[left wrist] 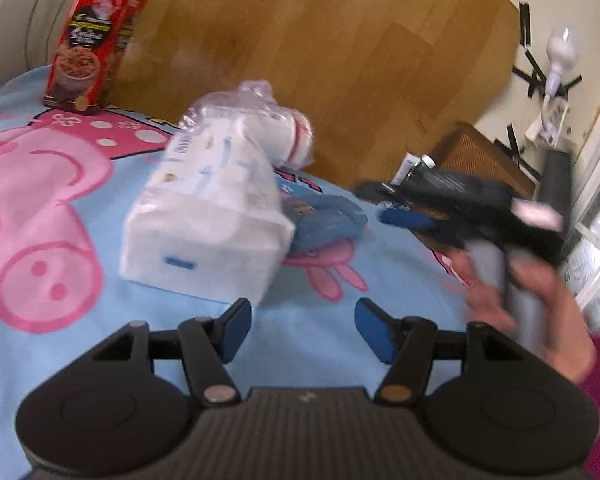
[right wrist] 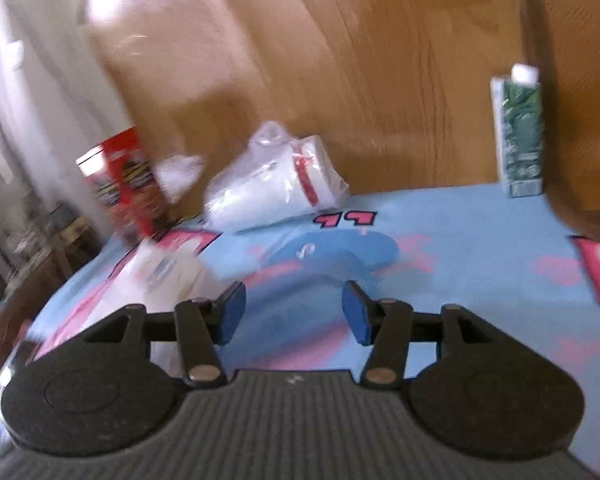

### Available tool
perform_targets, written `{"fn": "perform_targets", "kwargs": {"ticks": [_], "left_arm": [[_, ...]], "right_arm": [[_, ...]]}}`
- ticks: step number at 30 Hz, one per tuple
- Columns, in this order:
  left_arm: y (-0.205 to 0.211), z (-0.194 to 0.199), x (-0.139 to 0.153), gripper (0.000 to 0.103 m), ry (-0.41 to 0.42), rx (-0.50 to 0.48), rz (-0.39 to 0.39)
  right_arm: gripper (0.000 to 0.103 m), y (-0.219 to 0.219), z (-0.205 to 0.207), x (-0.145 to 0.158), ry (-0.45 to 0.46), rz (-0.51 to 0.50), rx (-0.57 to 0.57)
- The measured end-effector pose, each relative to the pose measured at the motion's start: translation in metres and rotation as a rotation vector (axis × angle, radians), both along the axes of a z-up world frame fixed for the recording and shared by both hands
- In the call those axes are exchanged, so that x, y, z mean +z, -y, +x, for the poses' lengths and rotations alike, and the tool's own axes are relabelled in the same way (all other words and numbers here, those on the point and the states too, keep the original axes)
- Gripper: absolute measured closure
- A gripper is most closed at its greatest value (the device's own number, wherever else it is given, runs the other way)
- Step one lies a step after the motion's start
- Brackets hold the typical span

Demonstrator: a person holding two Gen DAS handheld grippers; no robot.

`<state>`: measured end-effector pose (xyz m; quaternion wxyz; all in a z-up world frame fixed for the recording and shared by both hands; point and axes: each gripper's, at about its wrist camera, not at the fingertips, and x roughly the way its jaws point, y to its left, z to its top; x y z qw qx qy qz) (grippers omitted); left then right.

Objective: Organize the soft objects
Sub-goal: 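Reach to the blue plastic case and grasp it with the left gripper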

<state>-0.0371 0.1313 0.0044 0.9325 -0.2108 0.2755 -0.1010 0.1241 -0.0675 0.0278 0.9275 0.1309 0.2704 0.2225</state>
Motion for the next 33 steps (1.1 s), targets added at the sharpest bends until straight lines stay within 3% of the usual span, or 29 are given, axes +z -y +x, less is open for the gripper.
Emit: {"fn": "perform_targets", "kwargs": {"ticks": [2,7,9,11,14,19,21,24,26,28,33], "left_arm": [[-0.003,0.000,-0.006,0.044,-0.005,0.002,-0.030],[-0.008,-0.003,-0.008,0.041,0.018,-0.014,-0.073],[-0.008,-0.006,-0.008,0.041,0.026,-0.024,-0.086],[-0.007,-0.005,-0.007,0.041,0.033,-0.037,-0.089],[0.002,-0.005,-0.001,0.041,0.045,-0.074,-0.090],[0.043,0.008,0.007,0.036,0.025,-0.208,-0.116],[0.060,0.014,0.009,0.026,0.023,-0.234,-0.094],[0.078,0.027,0.012,0.024,0.020,-0.219,-0.041],[0.084,0.040,0.010,0.024,-0.005,-0.220,-0.048],[0.091,0.049,0.006,0.023,-0.059,-0.224,-0.090],[0.135,0.037,0.009,0.024,-0.079,-0.409,-0.112]], "right_arm": [[0.047,-0.028,0.024,0.006,-0.003,-0.099,-0.019],[0.046,-0.082,0.050,0.000,0.029,-0.543,0.098],[0.049,-0.071,0.042,-0.006,-0.035,-0.595,0.196],[0.047,-0.047,0.023,-0.007,-0.019,-0.609,0.244],[0.047,0.005,-0.016,-0.003,0.005,-0.536,0.264],[0.038,0.121,-0.088,0.008,0.033,-0.170,0.044],[0.037,0.154,-0.115,0.003,0.028,-0.062,-0.028],[0.037,0.167,-0.141,-0.007,0.012,0.016,-0.041],[0.037,0.161,-0.150,-0.013,0.007,0.008,-0.009],[0.037,0.148,-0.155,-0.016,0.032,-0.081,0.009],[0.037,0.149,-0.166,-0.018,0.071,-0.171,-0.017]]}}
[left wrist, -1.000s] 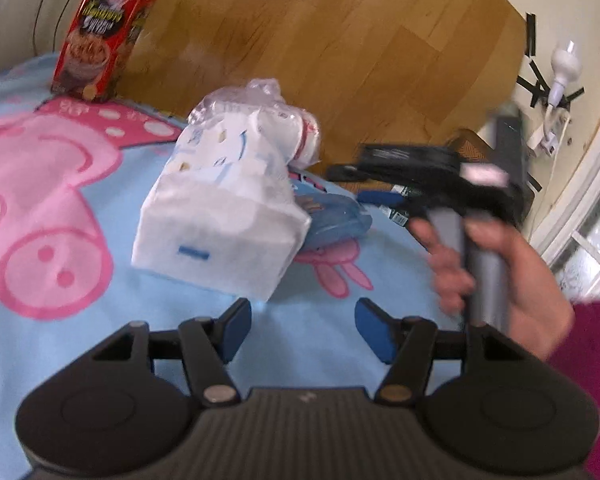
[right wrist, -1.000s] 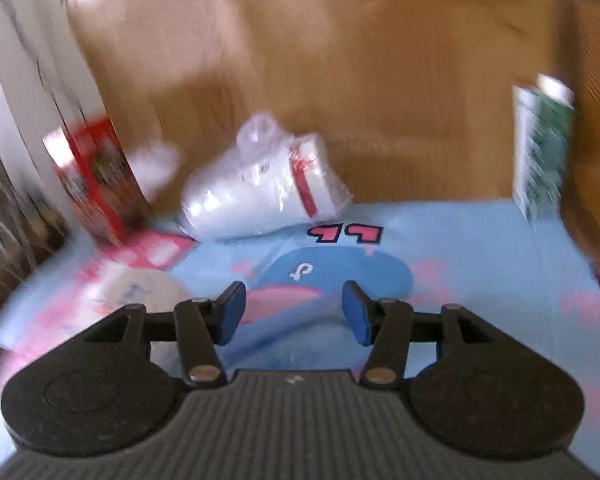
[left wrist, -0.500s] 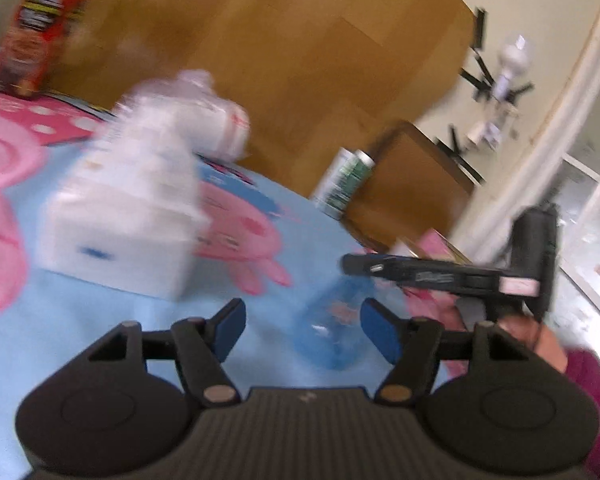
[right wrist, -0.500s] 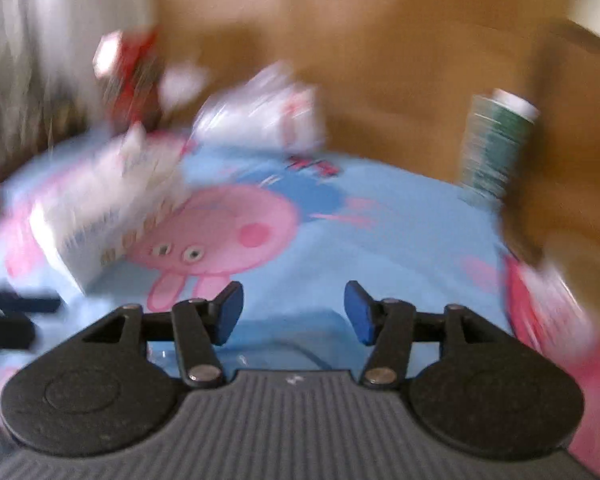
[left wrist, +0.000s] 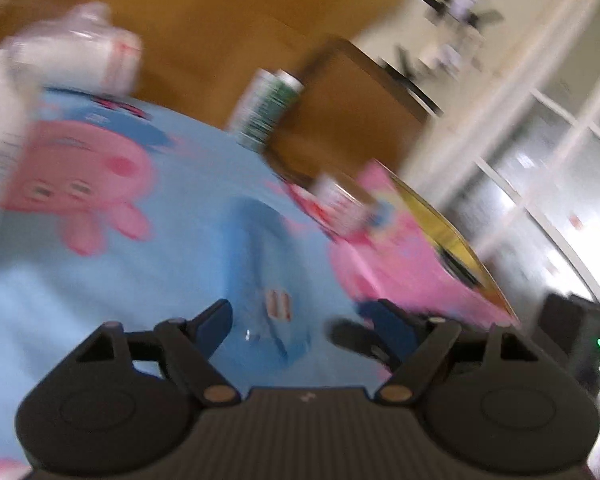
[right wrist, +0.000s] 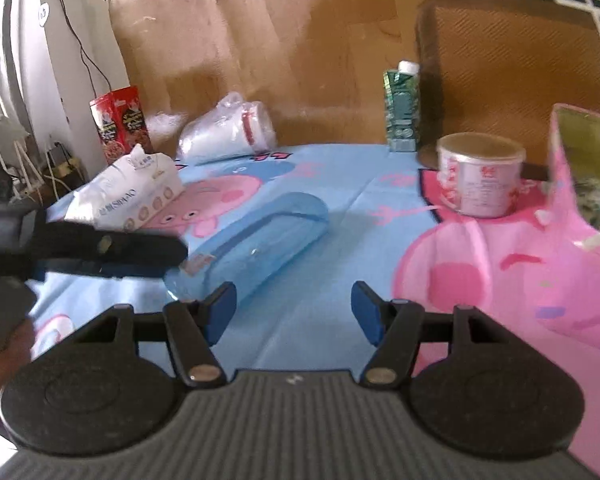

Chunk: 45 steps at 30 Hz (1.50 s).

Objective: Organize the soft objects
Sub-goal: 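Reach to the blue plastic case and grasp it with the left gripper, then place the blue case into the pink tin and release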

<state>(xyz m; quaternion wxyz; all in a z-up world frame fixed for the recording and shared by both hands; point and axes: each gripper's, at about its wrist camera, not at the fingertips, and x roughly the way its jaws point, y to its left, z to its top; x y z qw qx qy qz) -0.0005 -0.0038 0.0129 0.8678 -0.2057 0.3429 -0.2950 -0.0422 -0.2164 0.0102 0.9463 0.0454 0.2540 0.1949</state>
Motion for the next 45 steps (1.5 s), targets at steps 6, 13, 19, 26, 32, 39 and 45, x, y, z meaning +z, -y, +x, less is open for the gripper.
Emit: {"fn": "perform_targets", "kwargs": {"ticks": [6,13,19,26,32,39,45], "left_arm": [[0.004,0.008,0.023,0.011,0.033,0.033,0.005],[0.011,0.064,0.005,0.011,-0.170,0.088,-0.011],[0.033,0.066,0.000,0.033,-0.209,0.088,0.023],[0.135,0.071,0.065,0.033,-0.038,-0.129,0.038],[0.257,0.086,0.076,0.033,-0.015,-0.303,0.054],[0.354,0.094,0.055,0.029,-0.027,-0.390,0.085],[0.352,0.088,0.054,0.027,0.004,-0.362,0.098]], "right_arm": [[0.032,0.007,-0.015,-0.001,0.054,-0.025,0.018],[0.026,-0.038,0.016,-0.011,0.028,-0.101,0.089],[0.043,-0.047,0.024,-0.020,0.048,-0.126,0.075],[0.043,0.023,-0.011,0.024,0.291,-0.140,-0.160],[0.043,0.110,-0.016,0.029,0.306,-0.135,-0.380],[0.043,0.189,-0.009,0.019,0.255,-0.097,-0.520],[0.041,0.215,0.000,-0.002,0.196,-0.102,-0.629]]}}
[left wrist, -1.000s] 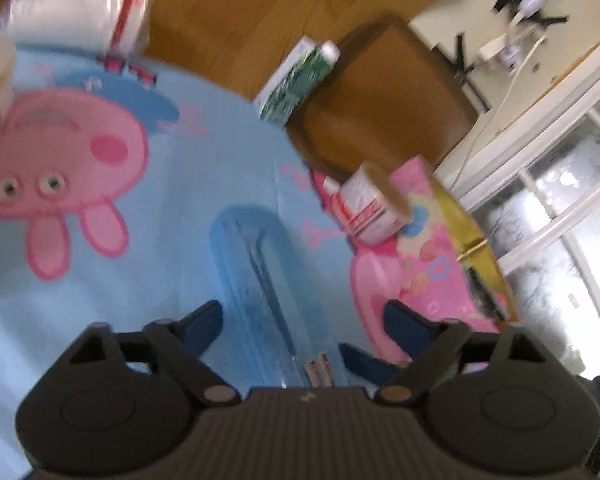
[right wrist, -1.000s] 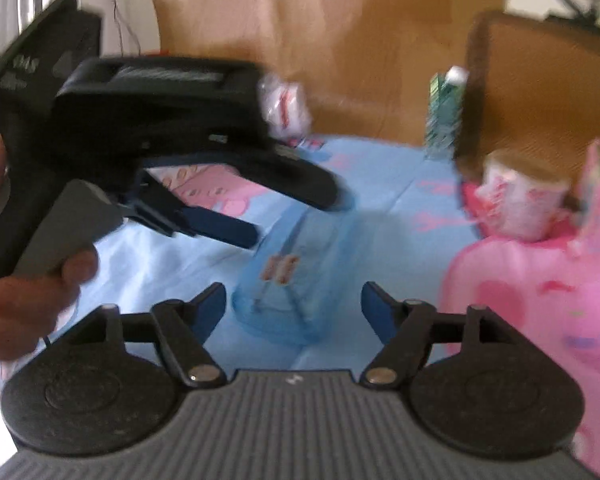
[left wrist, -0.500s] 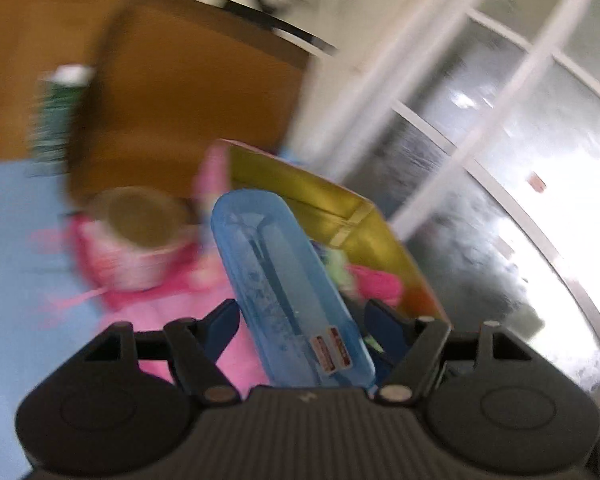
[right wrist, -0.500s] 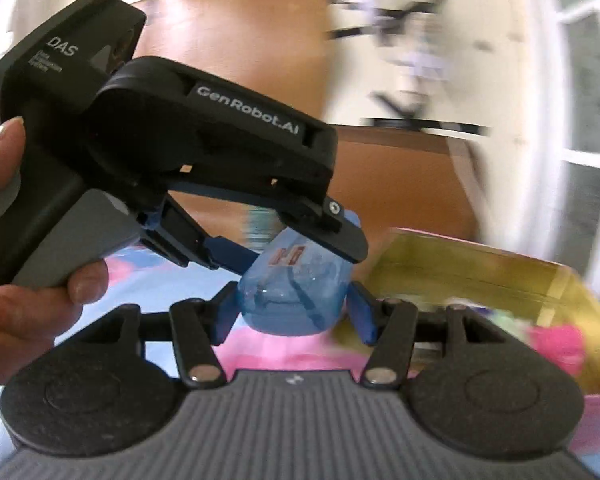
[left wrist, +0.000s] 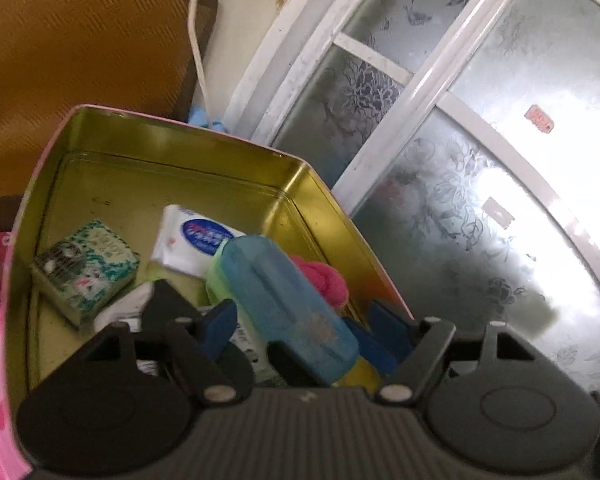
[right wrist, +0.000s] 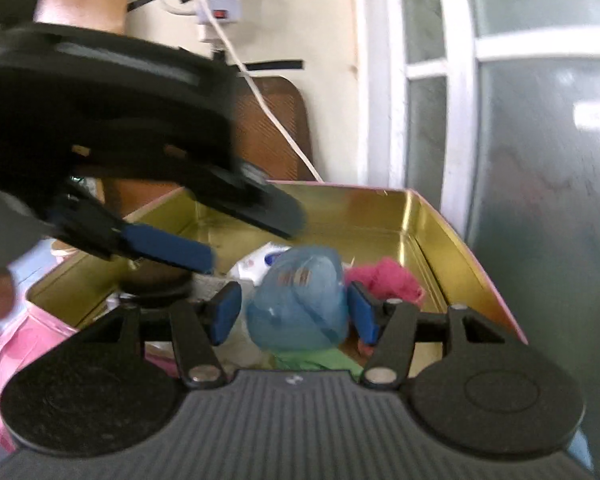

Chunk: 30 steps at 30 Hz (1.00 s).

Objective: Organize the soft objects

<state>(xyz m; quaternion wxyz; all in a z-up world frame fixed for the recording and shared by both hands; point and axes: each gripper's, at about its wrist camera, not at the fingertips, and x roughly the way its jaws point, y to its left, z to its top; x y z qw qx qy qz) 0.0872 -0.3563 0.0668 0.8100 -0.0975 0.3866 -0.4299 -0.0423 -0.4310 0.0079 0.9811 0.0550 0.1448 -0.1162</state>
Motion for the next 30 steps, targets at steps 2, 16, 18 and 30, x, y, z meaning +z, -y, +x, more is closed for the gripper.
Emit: {"fn": "perform_targets", "kwargs": {"ticks": [2,16,18,30], "left_arm": [[-0.014,-0.004,0.006,0.026,0.019,0.018,-0.004],[-0.193,-0.098,0.006,0.000,0.258,0.356,0.205],[-0.213,-0.107,0.001,0.000,0.247,0.404,0.223],[-0.293,-0.138,-0.016,0.000,0.302,0.662,0.362]], "right_arm": [[0.042,0.003,-0.009,0.001,0.029,0.037,0.000],[0.041,-0.099,-0.076,0.006,0.139,0.176,0.236],[0.041,-0.115,-0.071,0.004,0.092,0.185,0.254],[0.019,-0.195,-0.063,0.002,-0.086,0.231,0.260]]}}
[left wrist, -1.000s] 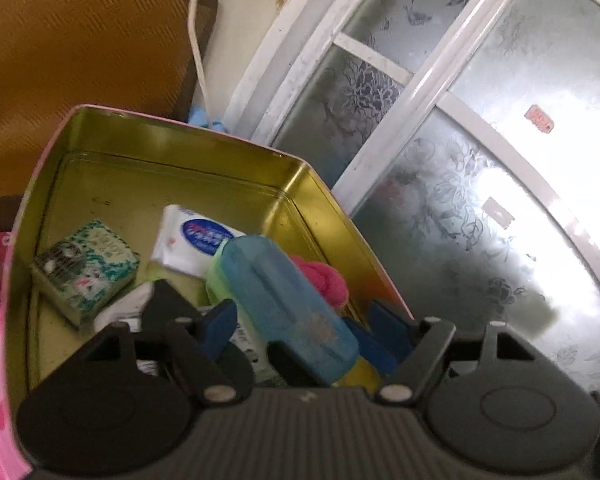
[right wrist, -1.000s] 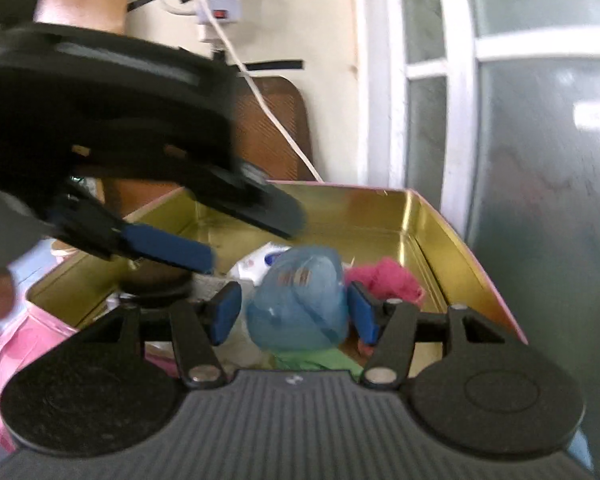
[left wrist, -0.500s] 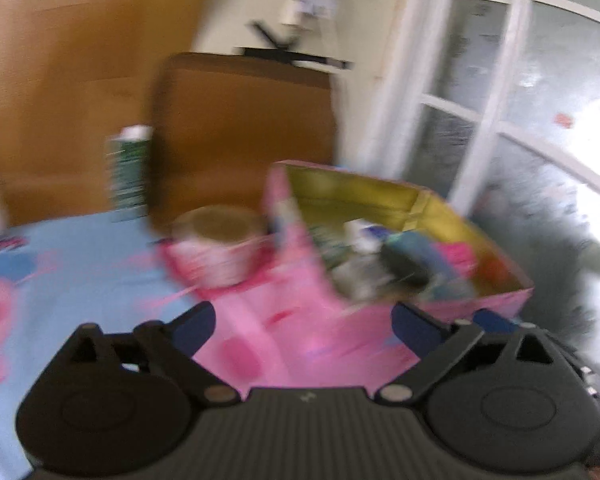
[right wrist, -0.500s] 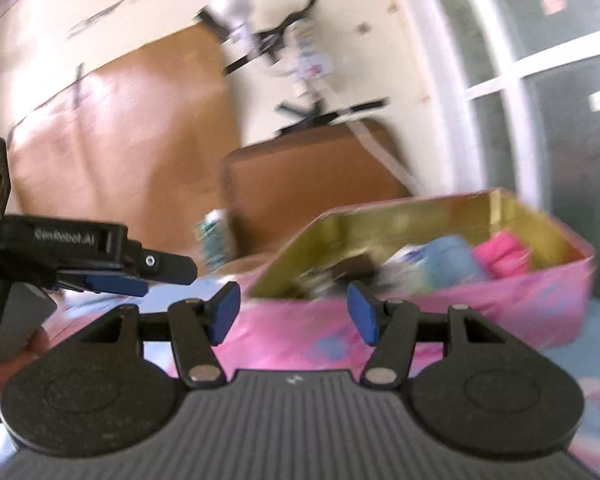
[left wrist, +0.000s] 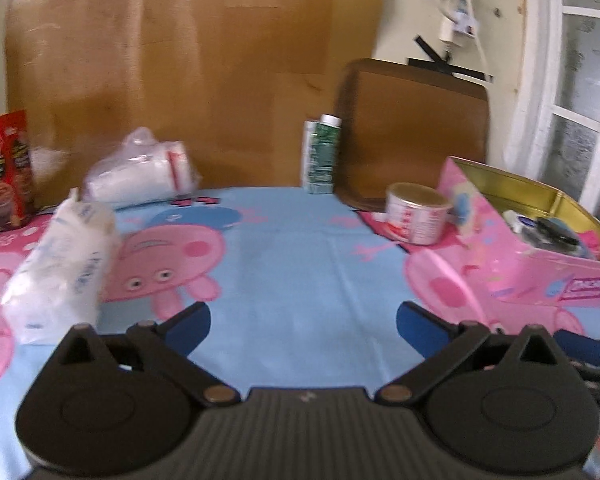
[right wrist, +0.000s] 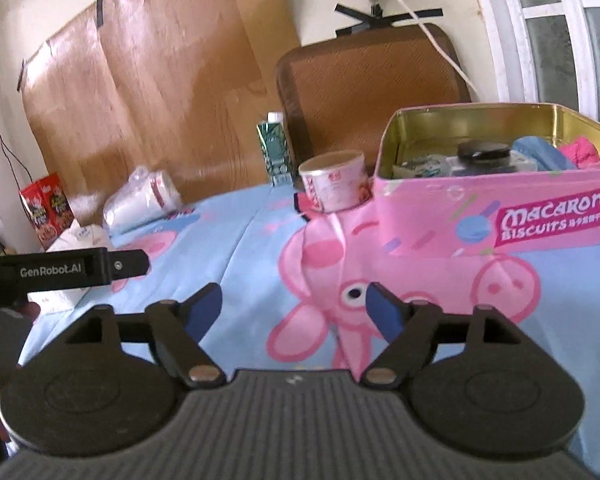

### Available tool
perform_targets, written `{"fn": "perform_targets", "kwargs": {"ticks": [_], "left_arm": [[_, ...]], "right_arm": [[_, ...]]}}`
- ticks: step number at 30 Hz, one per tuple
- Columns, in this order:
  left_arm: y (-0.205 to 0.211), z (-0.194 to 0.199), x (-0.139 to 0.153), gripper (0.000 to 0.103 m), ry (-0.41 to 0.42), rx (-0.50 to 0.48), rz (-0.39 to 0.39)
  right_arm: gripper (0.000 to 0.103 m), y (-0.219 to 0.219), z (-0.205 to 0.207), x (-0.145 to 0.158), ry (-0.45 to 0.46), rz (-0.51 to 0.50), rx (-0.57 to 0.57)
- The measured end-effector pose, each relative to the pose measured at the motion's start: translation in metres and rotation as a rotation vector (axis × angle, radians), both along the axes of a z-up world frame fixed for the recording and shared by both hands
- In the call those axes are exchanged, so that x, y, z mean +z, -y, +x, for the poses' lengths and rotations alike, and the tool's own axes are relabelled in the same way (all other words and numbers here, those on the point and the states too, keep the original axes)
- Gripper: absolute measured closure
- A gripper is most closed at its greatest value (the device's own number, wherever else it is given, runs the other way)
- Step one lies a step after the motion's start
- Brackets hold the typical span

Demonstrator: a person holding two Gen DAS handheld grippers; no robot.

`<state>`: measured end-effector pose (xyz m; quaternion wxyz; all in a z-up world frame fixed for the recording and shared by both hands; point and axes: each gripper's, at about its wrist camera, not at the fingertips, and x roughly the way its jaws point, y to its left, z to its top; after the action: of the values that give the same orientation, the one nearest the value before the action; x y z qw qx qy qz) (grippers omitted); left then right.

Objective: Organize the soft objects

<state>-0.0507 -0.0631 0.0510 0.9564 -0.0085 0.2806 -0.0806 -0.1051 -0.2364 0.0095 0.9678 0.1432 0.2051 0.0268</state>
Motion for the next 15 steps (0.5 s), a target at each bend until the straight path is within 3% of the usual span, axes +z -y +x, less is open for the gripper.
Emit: {"fn": "perform_targets", "kwargs": {"ticks": [5,10,15], "left_arm": [[-0.015,-0.002,-0.003,0.000,-0.019,-0.012,-0.036],[-0.007,-0.005,-0.002,0.000,-0.001,0.026,0.086],[0.001,-0.008,0.000,0.000,-0.002,0.022,0.135]], "right_arm": [[0.013,-0.006,0.004,0.003,-0.026,0.014,-0.020],[0.011,-0.005,0.003,0.004,-0.027,0.024,-0.025],[0.010,-0.004,0.001,0.004,-0.031,0.034,-0.032]]}}
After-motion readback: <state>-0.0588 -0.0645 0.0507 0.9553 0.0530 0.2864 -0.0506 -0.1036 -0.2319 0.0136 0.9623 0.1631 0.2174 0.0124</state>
